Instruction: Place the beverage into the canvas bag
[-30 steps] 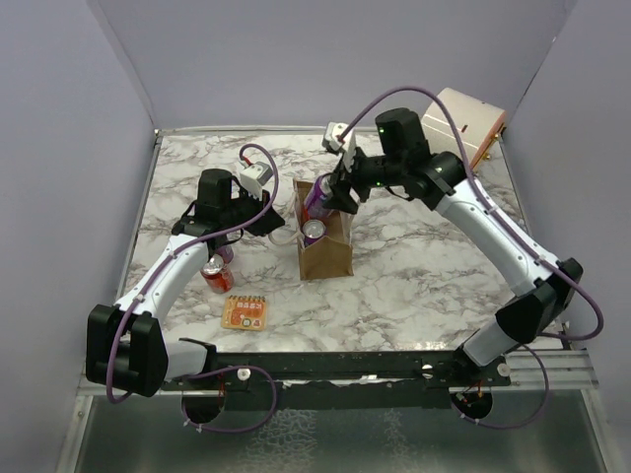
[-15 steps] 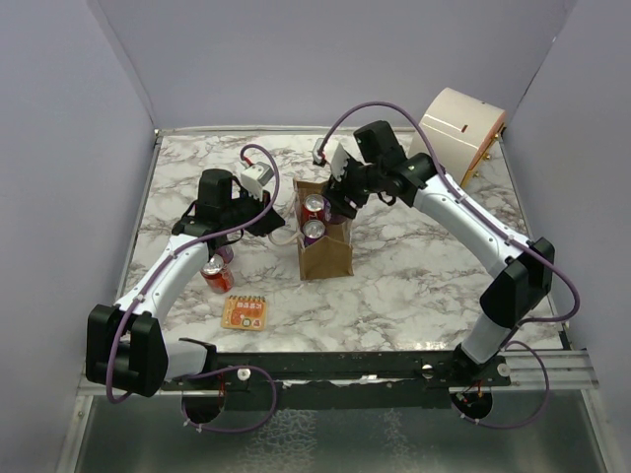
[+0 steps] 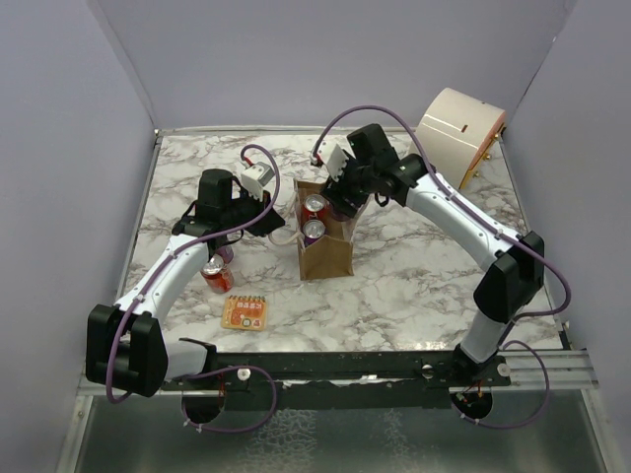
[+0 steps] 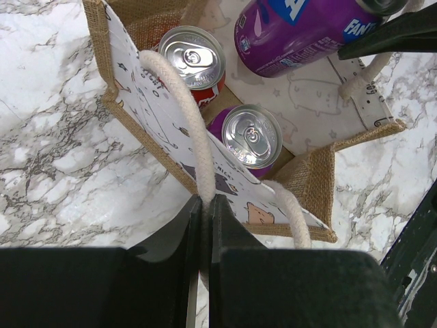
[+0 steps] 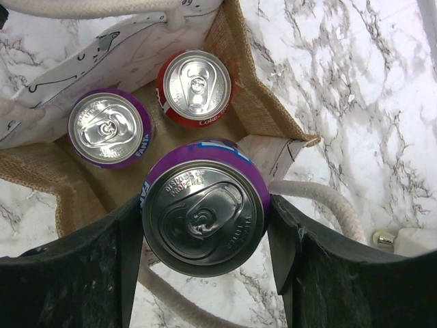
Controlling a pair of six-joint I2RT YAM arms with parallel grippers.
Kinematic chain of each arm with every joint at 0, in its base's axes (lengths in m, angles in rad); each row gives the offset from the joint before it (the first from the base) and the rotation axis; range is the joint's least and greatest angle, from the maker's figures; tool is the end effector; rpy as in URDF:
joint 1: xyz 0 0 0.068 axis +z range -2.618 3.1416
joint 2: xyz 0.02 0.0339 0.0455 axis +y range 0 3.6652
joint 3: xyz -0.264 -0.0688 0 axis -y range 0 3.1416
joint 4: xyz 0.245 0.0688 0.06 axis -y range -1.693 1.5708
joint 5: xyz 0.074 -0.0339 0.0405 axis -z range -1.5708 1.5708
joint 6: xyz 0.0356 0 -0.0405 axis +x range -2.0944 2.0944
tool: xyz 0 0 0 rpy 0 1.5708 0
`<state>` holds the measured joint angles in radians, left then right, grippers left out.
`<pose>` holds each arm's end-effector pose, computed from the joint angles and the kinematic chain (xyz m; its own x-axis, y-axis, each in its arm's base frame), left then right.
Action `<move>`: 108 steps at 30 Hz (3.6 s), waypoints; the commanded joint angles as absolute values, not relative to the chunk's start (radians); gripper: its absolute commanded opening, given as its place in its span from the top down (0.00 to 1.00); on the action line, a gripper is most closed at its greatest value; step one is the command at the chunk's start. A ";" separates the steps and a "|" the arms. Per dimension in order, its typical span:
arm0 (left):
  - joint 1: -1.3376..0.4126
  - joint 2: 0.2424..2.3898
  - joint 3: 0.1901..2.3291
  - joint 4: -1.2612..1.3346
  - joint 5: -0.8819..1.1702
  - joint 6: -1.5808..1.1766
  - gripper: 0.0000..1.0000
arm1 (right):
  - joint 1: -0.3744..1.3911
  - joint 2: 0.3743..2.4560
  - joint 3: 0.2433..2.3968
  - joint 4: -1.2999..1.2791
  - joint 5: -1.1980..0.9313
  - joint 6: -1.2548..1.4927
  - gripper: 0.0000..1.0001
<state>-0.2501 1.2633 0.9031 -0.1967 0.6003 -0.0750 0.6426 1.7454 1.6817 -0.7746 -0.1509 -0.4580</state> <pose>0.2646 -0.0884 0.2803 -0.5608 0.0794 -0.8241 0.6286 0.6887 -0.3613 0.3068 0.2363 0.3366 -0.2363 -0.7230 -0.6492 -0.8668 0.4588 -0.1954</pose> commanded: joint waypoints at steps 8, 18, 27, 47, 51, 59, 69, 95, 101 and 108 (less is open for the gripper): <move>-0.255 1.241 0.925 -0.200 0.591 -0.061 1.00 | 0.649 1.773 1.703 -0.704 -0.187 -0.426 0.84; -0.255 1.222 0.912 -0.198 0.585 -0.059 1.00 | 0.648 1.838 1.702 -0.673 -0.228 -0.397 0.85; -0.255 1.216 0.910 -0.194 0.585 -0.057 1.00 | 0.647 1.872 1.659 -0.638 -0.234 -0.378 0.85; -0.255 1.215 0.907 -0.193 0.586 -0.057 1.00 | 0.629 1.904 1.588 -0.599 -0.240 -0.376 0.79; -0.254 1.215 0.907 -0.193 0.587 -0.057 1.00 | 0.629 1.896 1.547 -0.566 -0.254 -0.359 0.75; -0.254 1.215 0.907 -0.193 0.588 -0.059 1.00 | 0.629 1.909 1.516 -0.554 -0.255 -0.357 0.67; -0.254 1.206 0.904 -0.191 0.586 -0.059 1.00 | 0.628 1.904 1.535 -0.583 -0.258 -0.385 0.50; -0.254 1.212 0.908 -0.193 0.590 -0.059 1.00 | 0.629 1.874 1.591 -0.620 -0.248 -0.431 0.17; -0.255 1.212 0.912 -0.194 0.589 -0.060 1.00 | 0.629 1.848 1.606 -0.628 -0.246 -0.433 0.16; -0.255 1.210 0.910 -0.194 0.588 -0.058 1.00 | 0.629 1.809 1.634 -0.644 -0.243 -0.439 0.16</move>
<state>-0.2504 1.2304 0.9031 -0.1963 0.5900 -0.0685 0.6331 1.8717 1.5909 -0.6388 -0.2394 -0.4244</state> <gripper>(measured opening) 0.067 0.836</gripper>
